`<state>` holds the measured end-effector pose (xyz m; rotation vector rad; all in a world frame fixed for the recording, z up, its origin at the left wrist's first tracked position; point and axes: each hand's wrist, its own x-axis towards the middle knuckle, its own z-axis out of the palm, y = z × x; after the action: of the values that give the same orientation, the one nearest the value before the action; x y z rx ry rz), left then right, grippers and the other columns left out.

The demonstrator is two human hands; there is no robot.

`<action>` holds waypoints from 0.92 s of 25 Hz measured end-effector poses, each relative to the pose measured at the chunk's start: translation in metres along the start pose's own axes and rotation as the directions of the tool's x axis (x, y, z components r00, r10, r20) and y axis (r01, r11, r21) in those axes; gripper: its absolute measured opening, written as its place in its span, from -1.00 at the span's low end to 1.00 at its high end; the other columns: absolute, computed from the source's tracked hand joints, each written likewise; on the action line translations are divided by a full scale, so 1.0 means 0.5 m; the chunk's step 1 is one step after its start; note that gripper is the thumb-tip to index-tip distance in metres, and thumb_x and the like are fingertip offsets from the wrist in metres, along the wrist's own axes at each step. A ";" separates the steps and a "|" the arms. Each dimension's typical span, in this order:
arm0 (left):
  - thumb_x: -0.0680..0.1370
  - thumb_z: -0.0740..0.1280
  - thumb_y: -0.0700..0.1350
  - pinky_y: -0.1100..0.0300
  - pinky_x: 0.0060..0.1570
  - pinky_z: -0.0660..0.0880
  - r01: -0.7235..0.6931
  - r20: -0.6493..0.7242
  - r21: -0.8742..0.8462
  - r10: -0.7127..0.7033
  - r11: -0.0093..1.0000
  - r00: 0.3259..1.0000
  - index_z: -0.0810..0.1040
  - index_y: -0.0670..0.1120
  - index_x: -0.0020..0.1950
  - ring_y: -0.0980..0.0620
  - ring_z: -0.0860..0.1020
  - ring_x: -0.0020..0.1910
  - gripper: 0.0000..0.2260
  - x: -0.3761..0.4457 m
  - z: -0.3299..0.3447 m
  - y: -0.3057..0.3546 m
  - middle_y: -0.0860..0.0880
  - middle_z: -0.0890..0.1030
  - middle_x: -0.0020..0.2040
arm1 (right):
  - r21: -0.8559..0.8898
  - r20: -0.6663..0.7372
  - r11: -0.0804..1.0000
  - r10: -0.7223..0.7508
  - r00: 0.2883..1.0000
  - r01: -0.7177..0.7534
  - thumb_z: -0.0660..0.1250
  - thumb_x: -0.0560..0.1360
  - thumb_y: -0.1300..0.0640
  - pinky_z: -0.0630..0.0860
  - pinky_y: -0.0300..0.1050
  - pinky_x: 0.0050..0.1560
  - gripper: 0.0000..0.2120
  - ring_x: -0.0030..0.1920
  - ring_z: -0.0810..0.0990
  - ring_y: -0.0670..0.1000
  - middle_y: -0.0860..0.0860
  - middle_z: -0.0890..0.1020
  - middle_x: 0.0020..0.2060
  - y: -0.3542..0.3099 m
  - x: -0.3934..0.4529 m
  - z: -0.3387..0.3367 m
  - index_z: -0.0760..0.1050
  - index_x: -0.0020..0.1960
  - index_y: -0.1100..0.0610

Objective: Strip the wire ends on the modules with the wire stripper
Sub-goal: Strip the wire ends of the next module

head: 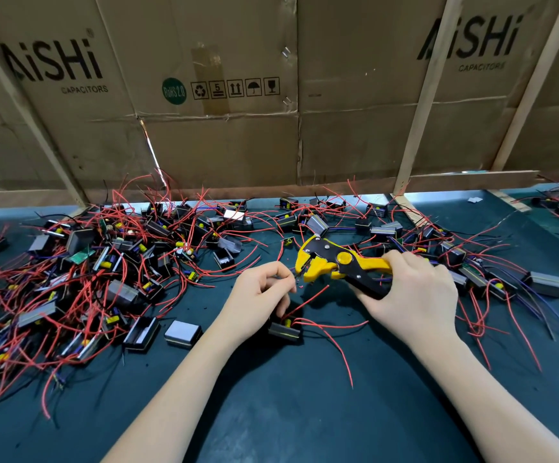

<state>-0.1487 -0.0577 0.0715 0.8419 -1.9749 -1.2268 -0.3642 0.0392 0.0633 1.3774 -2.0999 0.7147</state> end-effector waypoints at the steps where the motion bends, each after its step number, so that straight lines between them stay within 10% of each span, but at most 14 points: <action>1: 0.59 0.29 -0.24 0.32 -0.37 0.30 0.006 0.007 -0.035 -0.005 0.999 1.000 0.52 -0.10 -0.23 0.08 0.33 -0.49 -0.80 0.002 -0.001 -0.002 0.04 0.46 -0.51 | -0.010 -0.011 1.000 0.006 1.000 -0.006 0.52 0.24 -0.25 0.38 0.03 -0.16 -0.47 -0.17 0.56 0.22 0.10 0.59 -0.26 0.005 0.000 0.005 0.55 -0.10 0.19; 7: 0.51 0.38 0.05 0.33 -0.28 0.32 0.042 0.118 -0.144 -0.025 0.989 0.993 0.67 -0.12 -0.15 0.06 0.35 -0.34 -0.75 0.004 -0.007 -0.004 0.03 0.44 -0.37 | -0.033 -0.005 0.997 0.067 0.998 -0.067 0.51 0.25 -0.23 0.38 0.08 -0.09 -0.41 -0.05 0.50 0.23 0.13 0.57 -0.12 0.032 0.007 0.015 0.54 0.04 0.20; 16: 0.47 0.40 -0.07 0.26 0.01 0.48 0.113 0.385 -0.357 0.036 0.927 0.922 0.65 -0.07 -0.09 -0.02 0.60 0.03 -0.90 -0.008 -0.058 -0.004 -0.14 0.68 0.00 | 0.004 0.018 0.997 0.081 0.997 -0.081 0.53 0.25 -0.21 0.38 0.08 -0.07 -0.42 -0.02 0.49 0.23 0.12 0.58 -0.09 0.037 0.007 0.013 0.54 0.05 0.19; 23: 0.50 0.45 -0.21 0.25 -0.14 0.50 0.119 0.260 -0.233 -0.056 0.965 0.964 0.65 -0.06 -0.13 0.01 0.62 -0.26 -0.94 -0.003 -0.047 -0.011 -0.10 0.67 -0.22 | 0.038 0.024 0.999 0.037 0.999 -0.038 0.54 0.24 -0.20 0.37 0.08 -0.08 -0.44 -0.04 0.50 0.23 0.11 0.58 -0.12 0.033 0.007 0.010 0.54 0.03 0.19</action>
<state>-0.1283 -0.0702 0.0742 0.6802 -1.9388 -1.6635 -0.3816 0.0392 0.0598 1.3765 -2.1457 0.7606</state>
